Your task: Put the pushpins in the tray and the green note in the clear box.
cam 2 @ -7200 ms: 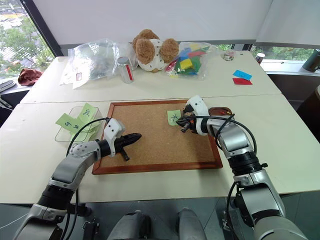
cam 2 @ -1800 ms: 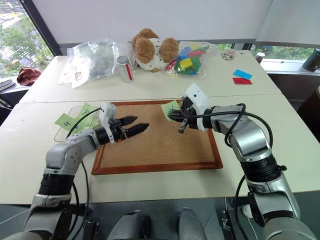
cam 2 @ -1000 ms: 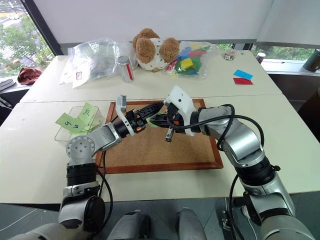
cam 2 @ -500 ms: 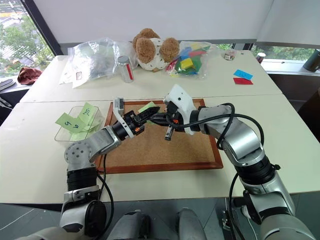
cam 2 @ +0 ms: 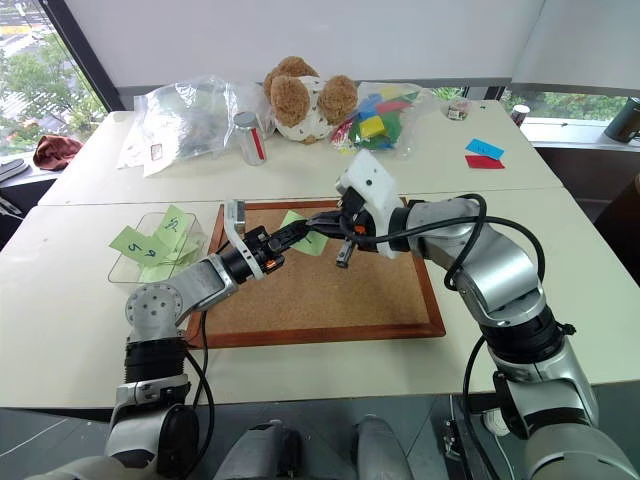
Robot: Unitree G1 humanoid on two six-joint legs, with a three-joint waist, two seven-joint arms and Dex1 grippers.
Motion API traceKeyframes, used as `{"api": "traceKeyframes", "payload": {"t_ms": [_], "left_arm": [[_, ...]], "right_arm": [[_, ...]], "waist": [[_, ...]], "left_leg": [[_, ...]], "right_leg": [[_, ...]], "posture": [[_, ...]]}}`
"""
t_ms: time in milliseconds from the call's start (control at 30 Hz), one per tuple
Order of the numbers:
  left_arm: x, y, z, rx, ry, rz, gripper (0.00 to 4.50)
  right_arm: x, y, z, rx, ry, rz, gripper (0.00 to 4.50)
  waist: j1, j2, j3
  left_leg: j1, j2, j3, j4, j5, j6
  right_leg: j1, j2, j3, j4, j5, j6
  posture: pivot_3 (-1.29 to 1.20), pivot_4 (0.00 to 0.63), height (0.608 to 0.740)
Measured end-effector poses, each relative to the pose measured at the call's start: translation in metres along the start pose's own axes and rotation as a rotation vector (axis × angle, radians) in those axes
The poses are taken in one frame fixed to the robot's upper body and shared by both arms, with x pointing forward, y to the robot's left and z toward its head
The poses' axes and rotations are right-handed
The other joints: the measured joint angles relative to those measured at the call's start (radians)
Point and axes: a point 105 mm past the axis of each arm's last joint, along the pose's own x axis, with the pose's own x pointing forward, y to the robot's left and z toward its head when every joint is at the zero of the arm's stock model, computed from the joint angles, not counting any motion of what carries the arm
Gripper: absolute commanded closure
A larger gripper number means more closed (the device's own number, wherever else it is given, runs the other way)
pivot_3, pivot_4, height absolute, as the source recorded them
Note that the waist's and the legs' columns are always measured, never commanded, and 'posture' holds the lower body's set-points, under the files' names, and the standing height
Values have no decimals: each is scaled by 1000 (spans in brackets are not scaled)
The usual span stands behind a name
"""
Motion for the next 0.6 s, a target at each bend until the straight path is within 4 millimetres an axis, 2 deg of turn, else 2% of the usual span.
{"api": "traceKeyframes", "payload": {"t_ms": [100, 200, 300, 400, 600], "left_arm": [[0, 1, -1, -1, -2, 2, 4435], [-1, 2, 1, 2, -8, 4, 4435], [-2, 2, 3, 3, -21, 5, 4435], [-3, 2, 4, 3, -28, 4, 4435], [-4, 2, 6, 11, -34, 4, 4435]], "right_arm": [[-7, -12, 4, -2, -8, -51, 4500], [-21, -40, -11, 30, 49, -156, 4500], [-44, -77, -43, 88, 136, -311, 4500], [-61, -101, -74, 137, 209, -411, 4500], [-83, -120, -134, 234, 331, -503, 4500]], "waist": [[0, 0, 0], [4, 0, 0], [4, 0, 0], [1, 0, 0], [-1, 0, 0]], "left_leg": [[0, 0, 0, 0, 0, 0], [0, 0, 0, 0, 0, 0], [0, 0, 0, 0, 0, 0], [0, 0, 0, -1, 0, 0], [0, 0, 1, 0, 0, 0]], "right_leg": [[0, 0, 0, 0, 0, 0], [1, 0, 0, -1, 0, 0], [1, 0, 0, -1, 0, 0], [1, 0, 0, -1, 0, 0], [1, 1, 1, -1, 0, 0]], "posture": [[0, 150, 740], [0, 150, 740], [0, 150, 740], [0, 150, 740], [0, 150, 740]]}}
